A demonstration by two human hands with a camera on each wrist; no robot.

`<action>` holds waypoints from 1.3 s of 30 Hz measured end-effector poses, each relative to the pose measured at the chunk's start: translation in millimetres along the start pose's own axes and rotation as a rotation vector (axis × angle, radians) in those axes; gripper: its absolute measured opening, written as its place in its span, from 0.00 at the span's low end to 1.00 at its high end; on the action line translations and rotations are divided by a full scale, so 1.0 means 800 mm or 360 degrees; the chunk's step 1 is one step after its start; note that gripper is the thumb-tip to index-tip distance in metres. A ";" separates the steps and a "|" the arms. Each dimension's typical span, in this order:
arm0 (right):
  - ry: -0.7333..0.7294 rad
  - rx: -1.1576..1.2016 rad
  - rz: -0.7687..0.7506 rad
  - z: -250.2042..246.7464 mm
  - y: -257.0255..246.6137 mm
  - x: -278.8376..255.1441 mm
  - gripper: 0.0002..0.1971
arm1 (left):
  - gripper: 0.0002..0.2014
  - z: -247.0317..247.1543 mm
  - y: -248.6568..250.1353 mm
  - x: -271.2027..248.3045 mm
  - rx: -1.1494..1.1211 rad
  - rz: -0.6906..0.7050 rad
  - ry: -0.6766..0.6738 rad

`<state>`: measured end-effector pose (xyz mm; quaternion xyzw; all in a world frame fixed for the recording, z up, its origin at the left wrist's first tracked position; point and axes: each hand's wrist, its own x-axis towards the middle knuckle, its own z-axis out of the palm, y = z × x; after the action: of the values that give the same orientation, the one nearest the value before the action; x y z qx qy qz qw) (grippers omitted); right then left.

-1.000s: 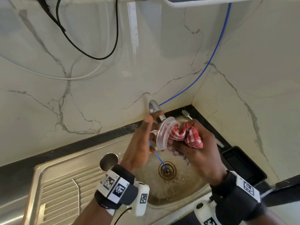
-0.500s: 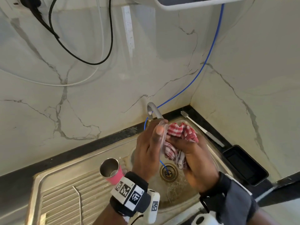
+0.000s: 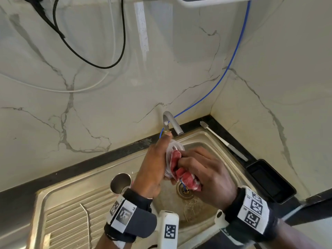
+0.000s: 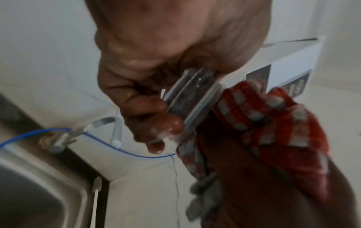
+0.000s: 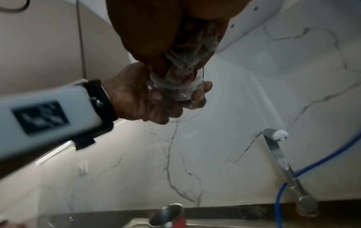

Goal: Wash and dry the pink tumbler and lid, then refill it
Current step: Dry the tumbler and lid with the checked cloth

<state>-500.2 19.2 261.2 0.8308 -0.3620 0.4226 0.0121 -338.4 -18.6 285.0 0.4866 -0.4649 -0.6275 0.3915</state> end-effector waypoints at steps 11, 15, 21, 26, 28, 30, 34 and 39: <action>-0.0305 0.0135 0.0488 -0.004 0.008 0.007 0.17 | 0.37 -0.002 -0.020 -0.003 0.0174 0.0177 0.0052; -0.0259 0.1114 0.1152 -0.016 -0.008 0.014 0.15 | 0.35 0.002 -0.029 -0.002 0.0236 0.0348 0.0155; 0.0115 0.1837 0.1549 -0.023 -0.011 0.008 0.17 | 0.29 0.001 -0.037 -0.001 0.0151 0.0466 0.0157; 0.0561 0.1817 0.1410 -0.041 0.010 0.017 0.24 | 0.20 -0.014 -0.026 -0.005 -0.0137 0.0266 0.0089; 0.0624 0.1717 0.1300 -0.040 0.017 0.027 0.23 | 0.18 -0.010 -0.024 -0.010 -0.0262 0.0245 0.0064; 0.0621 0.1543 0.1218 -0.038 0.020 0.034 0.21 | 0.20 -0.003 -0.018 -0.014 -0.0339 0.0302 0.0031; 0.0508 0.1321 0.1176 -0.035 0.012 0.036 0.18 | 0.24 -0.004 -0.005 -0.014 -0.0346 0.0418 0.0079; 0.0391 0.1267 0.1220 -0.023 -0.010 0.021 0.18 | 0.29 -0.012 0.003 -0.007 -0.0667 0.0407 0.0373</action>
<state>-501.7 21.3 287.4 0.5250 -0.4464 0.5944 -0.4145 -327.8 -16.1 288.0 0.4016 -0.3342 -0.5948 0.6110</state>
